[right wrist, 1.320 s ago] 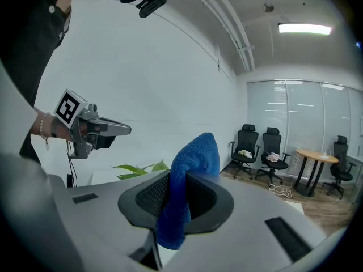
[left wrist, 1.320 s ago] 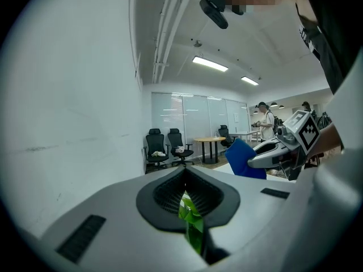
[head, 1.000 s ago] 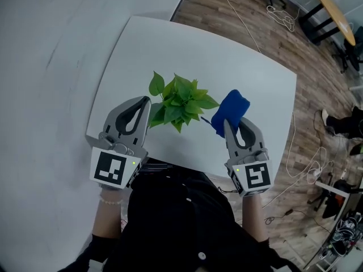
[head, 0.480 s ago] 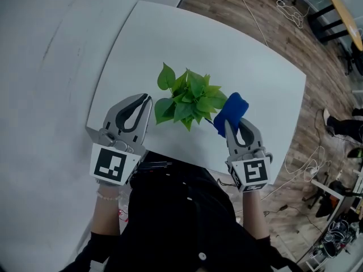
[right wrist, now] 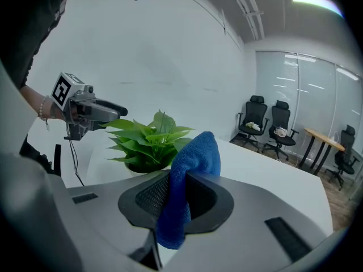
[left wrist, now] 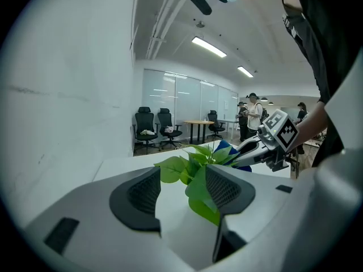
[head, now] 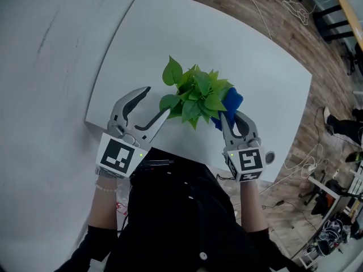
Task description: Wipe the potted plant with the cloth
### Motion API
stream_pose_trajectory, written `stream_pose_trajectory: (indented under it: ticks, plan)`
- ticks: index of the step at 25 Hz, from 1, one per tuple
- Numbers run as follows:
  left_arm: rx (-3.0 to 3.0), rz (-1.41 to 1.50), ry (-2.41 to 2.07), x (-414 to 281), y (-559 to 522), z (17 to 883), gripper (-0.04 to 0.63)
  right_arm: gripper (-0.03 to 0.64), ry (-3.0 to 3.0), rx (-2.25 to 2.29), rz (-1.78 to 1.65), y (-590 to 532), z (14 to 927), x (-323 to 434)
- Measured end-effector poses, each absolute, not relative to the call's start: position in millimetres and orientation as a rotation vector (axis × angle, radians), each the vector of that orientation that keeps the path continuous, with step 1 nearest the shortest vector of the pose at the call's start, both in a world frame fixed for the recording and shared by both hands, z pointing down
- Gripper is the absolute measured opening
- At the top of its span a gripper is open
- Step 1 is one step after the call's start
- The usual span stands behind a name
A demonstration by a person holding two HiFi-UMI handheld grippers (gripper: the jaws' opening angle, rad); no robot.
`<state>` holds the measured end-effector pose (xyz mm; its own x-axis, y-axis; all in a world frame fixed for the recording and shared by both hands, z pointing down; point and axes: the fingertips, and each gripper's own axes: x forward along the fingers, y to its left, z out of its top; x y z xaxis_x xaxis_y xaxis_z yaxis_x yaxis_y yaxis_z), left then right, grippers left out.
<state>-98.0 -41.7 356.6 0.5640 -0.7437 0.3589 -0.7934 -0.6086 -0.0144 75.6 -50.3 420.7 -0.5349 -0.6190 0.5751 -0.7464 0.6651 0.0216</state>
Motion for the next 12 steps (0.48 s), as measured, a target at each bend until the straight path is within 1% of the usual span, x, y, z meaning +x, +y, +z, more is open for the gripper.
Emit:
stream_pose_trajectory:
  ticks: [5,12]
  plan:
    - [2.66,0.52,-1.174,-89.6,-34.3,380.6,0.304,0.094,-2.317,1.038,0.324,-53.8,431.9,71.2]
    - [2.627,0.565,-1.068,-84.7,-23.7,408.1,0.327,0.094,-2.302,1.028,0.336,-59.4,440.2,70.4]
